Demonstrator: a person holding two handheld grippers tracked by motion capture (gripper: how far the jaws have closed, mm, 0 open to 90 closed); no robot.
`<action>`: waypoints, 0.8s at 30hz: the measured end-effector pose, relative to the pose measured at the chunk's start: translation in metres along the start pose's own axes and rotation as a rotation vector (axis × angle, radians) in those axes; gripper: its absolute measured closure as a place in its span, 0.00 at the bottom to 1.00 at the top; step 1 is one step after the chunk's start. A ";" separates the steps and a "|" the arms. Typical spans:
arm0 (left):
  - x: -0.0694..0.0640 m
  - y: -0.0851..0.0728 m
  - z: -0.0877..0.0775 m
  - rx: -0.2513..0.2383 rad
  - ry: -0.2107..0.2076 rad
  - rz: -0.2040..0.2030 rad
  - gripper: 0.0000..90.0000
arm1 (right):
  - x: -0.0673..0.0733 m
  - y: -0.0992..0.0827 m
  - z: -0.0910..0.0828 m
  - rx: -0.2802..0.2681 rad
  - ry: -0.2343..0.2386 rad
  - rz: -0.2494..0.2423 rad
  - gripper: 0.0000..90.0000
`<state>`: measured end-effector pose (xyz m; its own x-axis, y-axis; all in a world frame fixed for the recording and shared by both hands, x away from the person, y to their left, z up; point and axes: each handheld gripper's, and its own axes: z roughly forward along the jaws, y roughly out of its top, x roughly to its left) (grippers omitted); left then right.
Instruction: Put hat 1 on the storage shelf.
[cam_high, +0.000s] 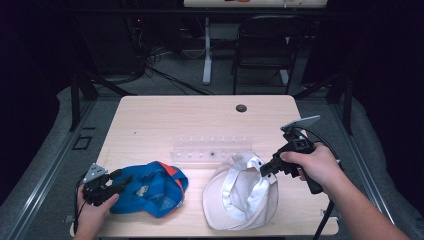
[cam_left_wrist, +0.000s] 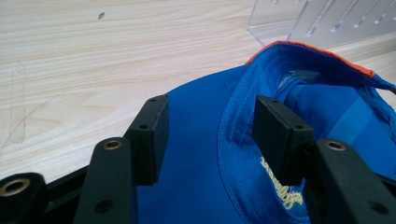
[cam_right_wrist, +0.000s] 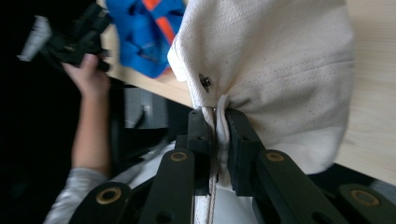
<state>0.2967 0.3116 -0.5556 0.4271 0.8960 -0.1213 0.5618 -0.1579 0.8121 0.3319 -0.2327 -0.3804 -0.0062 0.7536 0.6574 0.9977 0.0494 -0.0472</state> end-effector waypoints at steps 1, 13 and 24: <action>0.000 0.000 0.000 0.000 0.000 0.000 0.52 | 0.000 0.000 0.000 0.002 0.023 0.003 0.91; -0.001 0.000 0.000 -0.001 0.001 0.003 0.52 | 0.008 -0.003 -0.010 -0.058 0.179 -0.013 0.91; -0.002 0.001 -0.001 0.005 -0.006 0.009 0.52 | 0.018 0.002 -0.031 -0.117 0.248 -0.038 0.91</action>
<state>0.2956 0.3096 -0.5537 0.4361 0.8922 -0.1172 0.5613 -0.1679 0.8104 0.3360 -0.2394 -0.3460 -0.0411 0.5685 0.8217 0.9982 -0.0123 0.0585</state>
